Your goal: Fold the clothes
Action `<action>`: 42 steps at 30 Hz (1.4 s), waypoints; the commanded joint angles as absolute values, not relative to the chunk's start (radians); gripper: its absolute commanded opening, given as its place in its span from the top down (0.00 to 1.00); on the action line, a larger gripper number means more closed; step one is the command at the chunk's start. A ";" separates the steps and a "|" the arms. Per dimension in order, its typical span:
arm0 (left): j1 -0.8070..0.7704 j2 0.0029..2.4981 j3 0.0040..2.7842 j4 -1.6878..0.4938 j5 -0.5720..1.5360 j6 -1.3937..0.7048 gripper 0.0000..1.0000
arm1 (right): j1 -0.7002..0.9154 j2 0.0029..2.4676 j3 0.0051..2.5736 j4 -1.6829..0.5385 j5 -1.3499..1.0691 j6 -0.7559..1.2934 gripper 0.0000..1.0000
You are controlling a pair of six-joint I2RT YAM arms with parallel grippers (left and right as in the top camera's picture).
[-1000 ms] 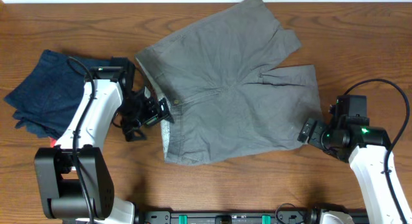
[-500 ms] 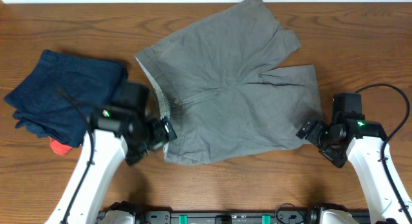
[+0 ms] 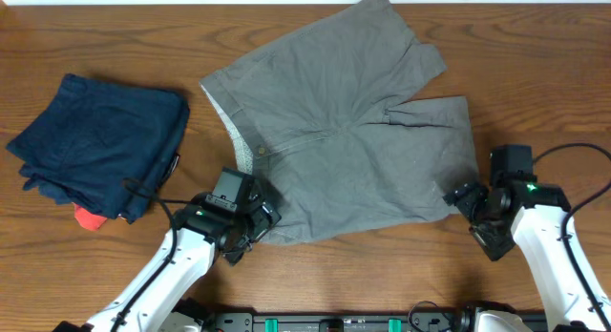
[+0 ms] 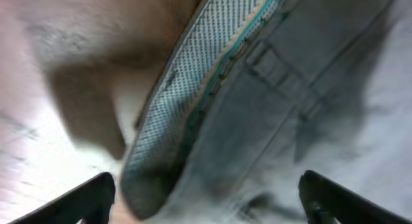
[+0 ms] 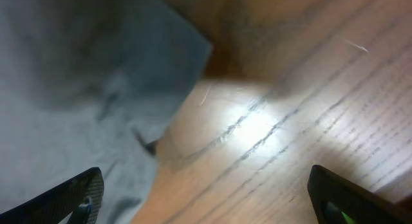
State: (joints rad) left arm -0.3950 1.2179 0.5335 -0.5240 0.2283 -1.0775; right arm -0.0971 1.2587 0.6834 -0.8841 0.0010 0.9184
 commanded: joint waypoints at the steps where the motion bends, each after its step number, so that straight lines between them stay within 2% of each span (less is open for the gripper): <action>1: -0.403 1.237 0.525 -0.517 0.186 -1.114 0.45 | -0.112 1.262 0.635 -0.851 0.036 0.995 0.01; 3: -0.403 1.247 0.525 -0.511 0.190 -1.126 0.72 | -0.112 1.262 0.603 -0.822 0.038 1.001 0.01; 6: -0.404 1.251 0.525 -0.515 0.198 -1.127 0.86 | -0.112 1.262 0.561 -0.786 0.039 1.003 0.05; 8: -0.404 1.251 0.525 -0.527 0.204 -1.127 0.88 | -0.112 1.262 0.545 -0.766 0.043 1.002 0.22; 10: -0.403 1.251 0.525 -0.542 0.221 -1.127 0.88 | -0.112 1.262 0.538 -0.749 0.059 1.002 0.33; 13: -0.404 1.251 0.525 -0.553 0.235 -1.112 0.89 | -0.112 1.262 0.537 -0.728 0.064 1.002 0.35; 14: -0.403 1.251 0.525 -0.558 0.235 -1.111 0.89 | -0.112 1.262 0.537 -0.725 0.064 1.002 0.39; 17: -0.404 1.251 0.525 -0.567 0.235 -1.111 0.93 | -0.112 1.262 0.537 -0.720 0.065 1.002 0.65; 18: -0.403 1.251 0.525 -0.568 0.235 -1.107 0.94 | -0.112 1.262 0.537 -0.718 0.071 1.002 0.71; 20: -0.403 1.251 0.525 -0.567 0.235 -1.096 0.94 | -0.112 1.262 0.537 -0.705 0.094 1.002 0.70; 21: -0.403 1.251 0.525 -0.567 0.235 -1.096 0.93 | -0.112 1.262 0.537 -0.692 0.115 1.001 0.67; 22: -0.403 1.251 0.525 -0.567 0.235 -1.093 0.94 | -0.112 1.262 0.537 -0.684 0.134 1.001 0.58; 23: -0.403 1.251 0.525 -0.567 0.234 -1.093 0.94 | -0.112 1.262 0.537 -0.677 0.155 1.001 0.44; 24: -0.403 1.251 0.525 -0.568 0.235 -1.093 0.94 | -0.112 1.262 0.537 -0.672 0.168 1.001 0.36; 25: -0.403 1.251 0.525 -0.571 0.235 -1.093 0.94 | -0.112 1.262 0.537 -0.668 0.178 1.002 0.31; 29: -0.403 1.251 0.525 -0.575 0.235 -1.093 0.94 | -0.112 1.262 0.532 -0.628 0.182 1.002 0.31; 35: -0.403 1.251 0.525 -0.579 0.235 -1.093 0.94 | -0.112 1.269 0.509 -0.517 0.179 1.002 0.37; 42: -0.403 1.251 0.525 -0.582 0.235 -1.093 0.94 | -0.112 1.334 0.508 -0.490 0.130 1.001 0.37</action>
